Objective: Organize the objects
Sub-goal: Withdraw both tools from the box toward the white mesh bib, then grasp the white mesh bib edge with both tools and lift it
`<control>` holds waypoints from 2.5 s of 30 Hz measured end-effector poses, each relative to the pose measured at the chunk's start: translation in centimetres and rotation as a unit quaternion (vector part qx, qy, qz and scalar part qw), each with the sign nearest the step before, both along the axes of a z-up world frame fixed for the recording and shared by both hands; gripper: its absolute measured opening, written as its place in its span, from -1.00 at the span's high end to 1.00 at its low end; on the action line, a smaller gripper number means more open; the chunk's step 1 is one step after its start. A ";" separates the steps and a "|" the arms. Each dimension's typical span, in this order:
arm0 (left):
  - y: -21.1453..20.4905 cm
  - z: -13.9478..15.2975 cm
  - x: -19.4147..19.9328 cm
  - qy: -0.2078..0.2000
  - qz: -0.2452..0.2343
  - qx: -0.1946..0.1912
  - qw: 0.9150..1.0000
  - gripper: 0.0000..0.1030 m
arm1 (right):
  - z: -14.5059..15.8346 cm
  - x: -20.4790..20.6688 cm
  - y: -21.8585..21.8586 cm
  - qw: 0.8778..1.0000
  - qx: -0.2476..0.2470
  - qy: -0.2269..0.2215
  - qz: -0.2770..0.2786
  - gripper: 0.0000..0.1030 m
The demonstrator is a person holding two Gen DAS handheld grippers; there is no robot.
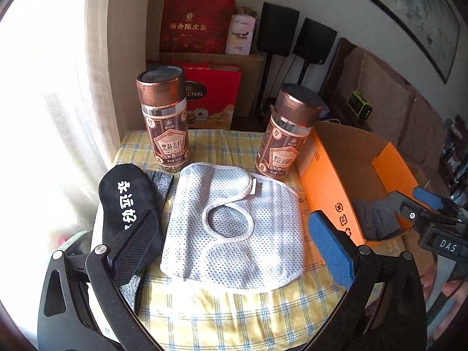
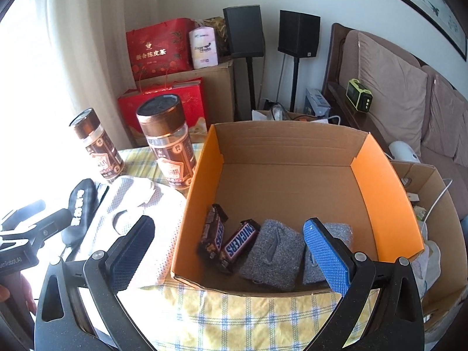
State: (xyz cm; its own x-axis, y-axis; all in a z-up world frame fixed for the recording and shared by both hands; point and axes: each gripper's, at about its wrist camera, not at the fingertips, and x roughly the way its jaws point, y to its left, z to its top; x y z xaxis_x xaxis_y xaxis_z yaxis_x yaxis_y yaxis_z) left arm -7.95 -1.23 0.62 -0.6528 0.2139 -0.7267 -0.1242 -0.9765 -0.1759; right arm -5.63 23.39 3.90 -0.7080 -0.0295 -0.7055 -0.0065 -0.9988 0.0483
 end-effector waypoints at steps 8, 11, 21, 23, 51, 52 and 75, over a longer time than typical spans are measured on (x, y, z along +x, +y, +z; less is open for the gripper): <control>-5.6 -0.4 0.0 -0.006 0.042 -0.004 0.999 -1.00 | -0.1 -0.2 -2.6 0.999 -0.008 0.005 0.032 -0.99; -7.8 -1.3 0.1 -0.016 0.057 -0.008 0.998 -1.00 | -0.4 -0.2 -3.7 0.999 -0.008 0.003 0.047 -0.99; -11.9 -5.8 1.0 -0.060 0.090 -0.009 0.994 -0.99 | -1.0 -0.4 -7.6 0.995 -0.015 -0.001 0.097 -0.99; -12.3 -6.4 1.1 -0.069 0.094 -0.004 0.993 -0.99 | -1.2 -0.5 -8.6 0.994 -0.015 -0.003 0.109 -0.99; -6.2 -8.3 -0.6 -0.093 0.014 0.052 0.994 -0.25 | -8.8 2.0 -11.3 0.992 -0.036 -0.081 0.086 -0.35; -5.9 -8.4 -0.9 -0.096 0.012 0.054 0.994 -0.25 | -9.1 2.2 -11.1 0.992 -0.038 -0.083 0.082 -0.34; -3.9 -10.5 -3.8 -0.126 0.016 0.034 0.991 -0.32 | -12.2 1.3 -9.0 0.992 -0.089 -0.090 0.020 -0.34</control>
State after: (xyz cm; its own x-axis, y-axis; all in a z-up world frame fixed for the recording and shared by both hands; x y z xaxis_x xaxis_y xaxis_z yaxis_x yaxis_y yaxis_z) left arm -11.79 -5.16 -9.89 -0.4596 0.2504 -0.8521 -0.0379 -0.9641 -0.2628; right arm -4.37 14.39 -8.33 -0.5663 -0.1912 -0.8017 0.0090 -0.9741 0.2260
